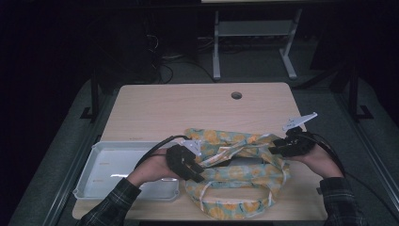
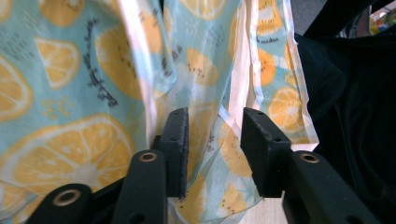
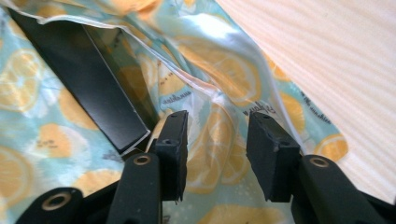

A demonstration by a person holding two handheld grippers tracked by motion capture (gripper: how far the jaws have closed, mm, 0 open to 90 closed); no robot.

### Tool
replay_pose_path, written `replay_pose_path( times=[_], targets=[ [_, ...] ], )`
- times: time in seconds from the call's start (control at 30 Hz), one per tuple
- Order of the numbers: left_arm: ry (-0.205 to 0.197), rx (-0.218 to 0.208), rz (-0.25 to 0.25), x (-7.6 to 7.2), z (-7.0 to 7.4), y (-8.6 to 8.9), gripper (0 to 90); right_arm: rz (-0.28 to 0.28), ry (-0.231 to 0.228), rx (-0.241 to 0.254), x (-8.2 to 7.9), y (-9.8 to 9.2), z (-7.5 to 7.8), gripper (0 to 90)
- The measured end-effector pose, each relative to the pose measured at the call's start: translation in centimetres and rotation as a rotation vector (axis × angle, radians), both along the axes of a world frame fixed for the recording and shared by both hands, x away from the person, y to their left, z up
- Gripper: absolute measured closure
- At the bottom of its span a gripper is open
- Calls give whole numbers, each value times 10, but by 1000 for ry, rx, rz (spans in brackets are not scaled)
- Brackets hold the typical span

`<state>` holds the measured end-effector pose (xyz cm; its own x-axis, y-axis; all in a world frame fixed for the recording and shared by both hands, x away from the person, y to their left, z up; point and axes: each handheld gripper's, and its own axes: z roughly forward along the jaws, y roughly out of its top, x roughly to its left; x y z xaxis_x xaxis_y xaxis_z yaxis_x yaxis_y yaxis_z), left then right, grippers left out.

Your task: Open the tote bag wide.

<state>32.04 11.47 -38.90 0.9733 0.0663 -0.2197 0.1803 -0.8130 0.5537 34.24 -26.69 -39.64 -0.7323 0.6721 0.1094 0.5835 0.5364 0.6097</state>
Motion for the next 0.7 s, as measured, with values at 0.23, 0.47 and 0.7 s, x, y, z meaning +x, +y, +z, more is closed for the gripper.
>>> replay_pose_path(
  times=[0.23,0.47,0.7],
  targets=[
    [-34,-70,47,1,18,6,582,18,-27,12,-12,1,19,527],
    [-107,-84,113,5,29,5,537,54,-59,27,-29,5,31,530],
    [-132,-63,139,8,23,-6,460,146,-51,15,-49,15,19,545]
  ],
)
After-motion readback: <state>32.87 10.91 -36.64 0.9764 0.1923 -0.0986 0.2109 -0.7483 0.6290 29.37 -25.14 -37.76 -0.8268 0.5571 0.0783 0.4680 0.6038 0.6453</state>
